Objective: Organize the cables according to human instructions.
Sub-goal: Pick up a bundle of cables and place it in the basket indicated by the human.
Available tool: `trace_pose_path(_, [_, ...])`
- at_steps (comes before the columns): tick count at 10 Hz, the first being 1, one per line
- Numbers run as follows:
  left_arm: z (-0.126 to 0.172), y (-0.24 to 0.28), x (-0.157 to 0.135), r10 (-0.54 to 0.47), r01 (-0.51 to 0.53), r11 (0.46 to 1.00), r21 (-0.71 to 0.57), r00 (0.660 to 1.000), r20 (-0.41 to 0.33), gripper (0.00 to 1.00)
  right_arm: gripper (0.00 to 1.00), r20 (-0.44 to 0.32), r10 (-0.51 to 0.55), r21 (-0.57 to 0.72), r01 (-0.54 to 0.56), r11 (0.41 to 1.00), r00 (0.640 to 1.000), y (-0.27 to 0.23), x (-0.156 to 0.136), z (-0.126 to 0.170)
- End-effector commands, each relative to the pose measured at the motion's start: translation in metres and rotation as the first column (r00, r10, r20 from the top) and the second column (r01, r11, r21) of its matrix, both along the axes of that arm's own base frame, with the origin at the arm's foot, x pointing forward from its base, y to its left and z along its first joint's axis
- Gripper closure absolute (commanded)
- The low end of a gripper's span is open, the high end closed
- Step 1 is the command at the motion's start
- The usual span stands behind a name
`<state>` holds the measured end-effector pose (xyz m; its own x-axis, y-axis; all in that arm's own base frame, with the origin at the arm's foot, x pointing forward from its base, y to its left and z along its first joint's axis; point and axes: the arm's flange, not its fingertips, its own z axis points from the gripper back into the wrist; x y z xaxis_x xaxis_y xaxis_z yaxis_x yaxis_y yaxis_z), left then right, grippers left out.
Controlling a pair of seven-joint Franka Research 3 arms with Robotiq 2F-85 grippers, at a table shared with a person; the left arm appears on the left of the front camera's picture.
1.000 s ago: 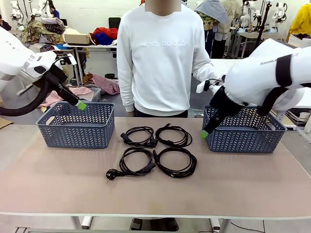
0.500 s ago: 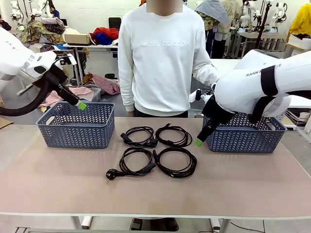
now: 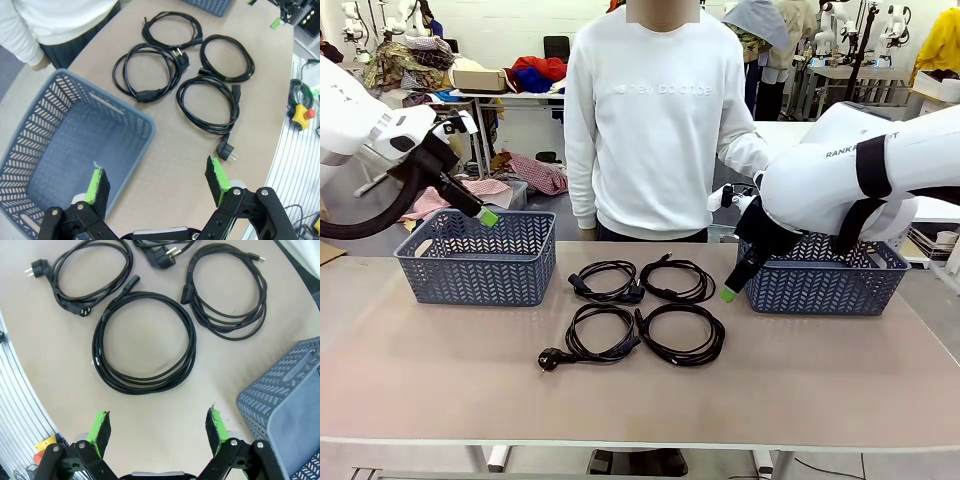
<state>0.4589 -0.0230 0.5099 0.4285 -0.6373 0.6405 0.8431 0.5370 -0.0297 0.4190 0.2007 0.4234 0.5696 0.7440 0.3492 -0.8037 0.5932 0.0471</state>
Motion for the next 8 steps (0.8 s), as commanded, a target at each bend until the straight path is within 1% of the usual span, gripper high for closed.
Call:
trace_pose_path(1, [-0.001,0.002,-0.001,-0.018,0.018,0.999,-0.029,1.000,0.012,0.00,0.00,0.000,0.000,0.000,0.000,1.000,1.000,0.000,0.000,0.000])
trace_pose_path(5, [-0.001,0.002,-0.001,-0.018,0.018,0.999,-0.029,1.000,0.012,0.00,0.00,-0.034,-0.061,-0.044,0.059,0.997,0.998,0.040,0.003,-0.015])
trace_pose_path(8, [-0.001,0.002,-0.001,-0.018,0.018,0.999,-0.029,1.000,0.012,0.00,0.00,-0.058,-0.102,-0.094,0.097,0.991,0.993,0.069,0.003,-0.035])
